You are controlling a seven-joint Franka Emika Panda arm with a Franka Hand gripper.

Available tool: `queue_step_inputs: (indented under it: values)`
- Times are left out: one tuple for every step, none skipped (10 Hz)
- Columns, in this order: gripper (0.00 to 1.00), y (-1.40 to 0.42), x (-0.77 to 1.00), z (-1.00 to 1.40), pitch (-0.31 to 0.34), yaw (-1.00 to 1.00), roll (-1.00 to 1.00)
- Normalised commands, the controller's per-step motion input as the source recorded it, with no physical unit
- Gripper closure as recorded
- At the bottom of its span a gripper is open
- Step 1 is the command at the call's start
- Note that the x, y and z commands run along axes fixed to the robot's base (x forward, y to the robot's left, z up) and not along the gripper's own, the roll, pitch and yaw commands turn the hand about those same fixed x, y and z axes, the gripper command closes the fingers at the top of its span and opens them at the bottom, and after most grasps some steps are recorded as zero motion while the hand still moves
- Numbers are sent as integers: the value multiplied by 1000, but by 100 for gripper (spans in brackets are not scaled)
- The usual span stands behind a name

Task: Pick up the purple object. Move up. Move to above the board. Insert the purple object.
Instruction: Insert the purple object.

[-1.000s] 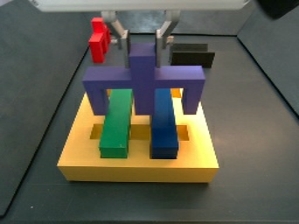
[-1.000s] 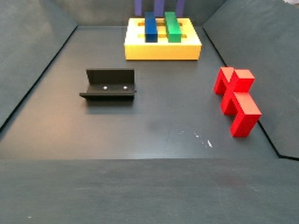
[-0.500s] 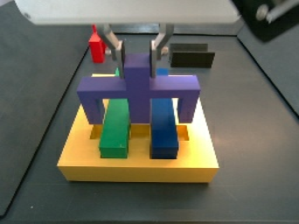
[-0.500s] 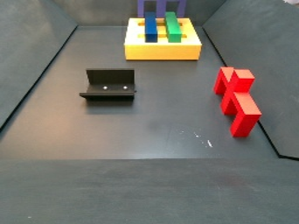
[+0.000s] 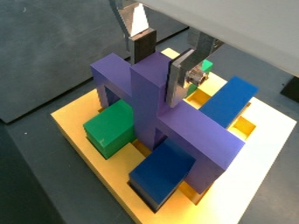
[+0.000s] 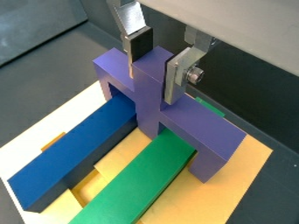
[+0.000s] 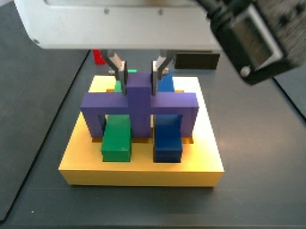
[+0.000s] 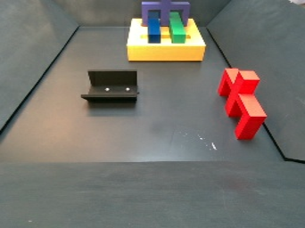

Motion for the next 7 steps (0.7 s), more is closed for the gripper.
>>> queue_step_inputs:
  values:
    - [100,-51,0,-94,-41,0,0]
    - [100,-49,0,-26,-39,0,0]
    - [100,-123,71,-9,-36,0,0]
    - [100,-111,109,-14,-20,0,0]
    - [100,-97,117,-34,-24,0,0]
    - [100,-51,54,-117,-44,0,0]
    - [100,0,0,-254,-67,0,0]
